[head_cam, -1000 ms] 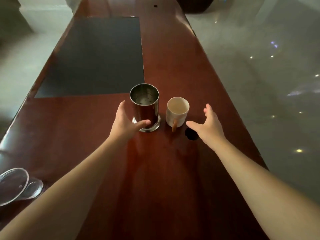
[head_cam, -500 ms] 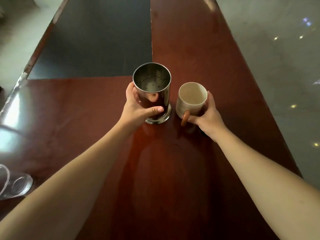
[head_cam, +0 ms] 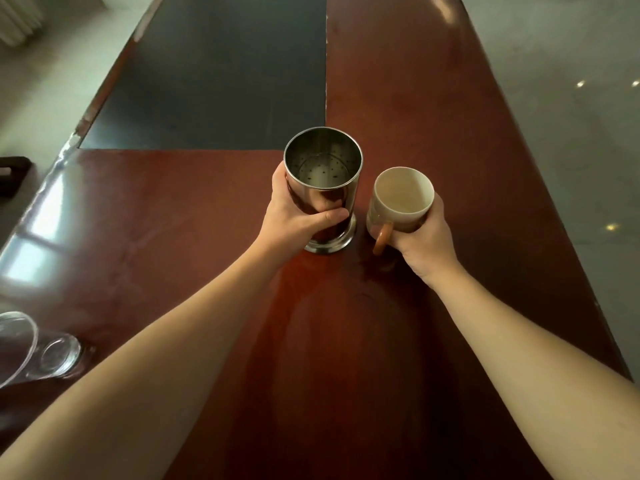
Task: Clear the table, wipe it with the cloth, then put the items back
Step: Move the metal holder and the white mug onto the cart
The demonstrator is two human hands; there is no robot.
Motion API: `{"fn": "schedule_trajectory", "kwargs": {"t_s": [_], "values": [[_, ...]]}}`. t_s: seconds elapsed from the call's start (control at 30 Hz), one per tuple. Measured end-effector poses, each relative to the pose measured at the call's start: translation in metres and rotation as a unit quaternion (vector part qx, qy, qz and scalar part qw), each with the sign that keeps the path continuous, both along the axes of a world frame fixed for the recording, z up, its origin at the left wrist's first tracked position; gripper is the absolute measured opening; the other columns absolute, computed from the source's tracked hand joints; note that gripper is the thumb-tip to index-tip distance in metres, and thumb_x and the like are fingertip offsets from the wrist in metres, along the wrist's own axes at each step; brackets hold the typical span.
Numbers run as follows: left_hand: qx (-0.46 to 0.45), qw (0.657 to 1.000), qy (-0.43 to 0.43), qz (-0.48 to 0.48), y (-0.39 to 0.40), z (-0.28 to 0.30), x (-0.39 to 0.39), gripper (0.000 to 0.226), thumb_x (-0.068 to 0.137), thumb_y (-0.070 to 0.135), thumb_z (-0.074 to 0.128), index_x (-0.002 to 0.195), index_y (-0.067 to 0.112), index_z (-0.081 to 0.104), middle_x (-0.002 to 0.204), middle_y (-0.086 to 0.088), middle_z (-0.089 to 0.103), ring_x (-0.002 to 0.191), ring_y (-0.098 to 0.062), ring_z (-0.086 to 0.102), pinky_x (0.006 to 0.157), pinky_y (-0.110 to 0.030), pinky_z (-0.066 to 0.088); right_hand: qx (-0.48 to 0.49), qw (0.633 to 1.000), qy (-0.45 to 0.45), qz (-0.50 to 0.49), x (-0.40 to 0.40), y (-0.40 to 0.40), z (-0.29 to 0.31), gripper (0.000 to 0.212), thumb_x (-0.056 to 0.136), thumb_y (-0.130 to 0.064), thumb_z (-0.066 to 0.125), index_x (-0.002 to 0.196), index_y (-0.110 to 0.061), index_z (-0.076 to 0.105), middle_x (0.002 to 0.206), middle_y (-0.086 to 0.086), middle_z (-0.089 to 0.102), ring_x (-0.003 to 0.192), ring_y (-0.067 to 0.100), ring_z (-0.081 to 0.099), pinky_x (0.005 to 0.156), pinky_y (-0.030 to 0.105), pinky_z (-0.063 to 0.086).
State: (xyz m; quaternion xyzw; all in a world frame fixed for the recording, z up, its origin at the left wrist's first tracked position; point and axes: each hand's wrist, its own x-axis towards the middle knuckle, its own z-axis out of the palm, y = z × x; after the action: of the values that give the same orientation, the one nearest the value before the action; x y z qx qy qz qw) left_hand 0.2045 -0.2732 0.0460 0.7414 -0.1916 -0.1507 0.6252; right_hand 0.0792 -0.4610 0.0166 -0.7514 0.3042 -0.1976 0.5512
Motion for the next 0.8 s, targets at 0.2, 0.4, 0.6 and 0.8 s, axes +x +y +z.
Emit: {"fn": "schedule_trajectory", "kwargs": {"t_s": [0.2,0.4,0.6,0.8], "values": [[-0.017,0.999,0.001,0.041,0.028,0.015,-0.001,0.106,0.050,0.041,0.092,0.136,0.039,0.030,0.130,0.018,0.049,0.121,0.003,0.049,0.101,-0.035,0.049,-0.008,1.000,-0.004,0.028,0.001,0.020,0.021,0.101,0.040,-0.055,0.087,0.127,-0.045,0.038,0.109,-0.033,0.055,0.099,-0.022,0.050,0.077,0.010,0.041],[-0.055,0.990,-0.016,0.129,0.078,0.040,0.000,0.103,0.045,0.047,0.093,0.131,0.040,0.036,0.127,0.013,0.054,0.117,-0.001,0.055,0.095,-0.033,0.052,-0.023,0.996,-0.034,0.080,0.024,0.055,0.045,0.101,0.045,-0.052,0.087,0.133,-0.033,0.042,0.114,-0.026,0.058,0.102,-0.014,0.055,0.075,0.005,0.044],[-0.067,0.971,-0.057,0.224,0.150,0.076,0.005,0.095,0.049,0.036,0.092,0.128,0.037,0.038,0.123,0.015,0.054,0.115,-0.001,0.054,0.094,-0.030,0.052,-0.027,0.989,-0.054,0.131,0.058,0.112,0.065,0.094,0.048,-0.049,0.088,0.130,-0.035,0.044,0.110,-0.026,0.059,0.097,-0.014,0.057,0.075,0.012,0.045],[-0.055,0.946,-0.085,0.309,0.232,0.109,0.013,0.101,0.050,0.037,0.091,0.134,0.029,0.035,0.125,0.014,0.051,0.113,0.005,0.052,0.087,-0.012,0.048,-0.003,0.977,-0.063,0.206,0.100,0.177,0.080,0.086,0.055,-0.020,0.093,0.127,-0.029,0.046,0.108,-0.020,0.060,0.096,-0.005,0.061,0.077,0.017,0.048]]}}
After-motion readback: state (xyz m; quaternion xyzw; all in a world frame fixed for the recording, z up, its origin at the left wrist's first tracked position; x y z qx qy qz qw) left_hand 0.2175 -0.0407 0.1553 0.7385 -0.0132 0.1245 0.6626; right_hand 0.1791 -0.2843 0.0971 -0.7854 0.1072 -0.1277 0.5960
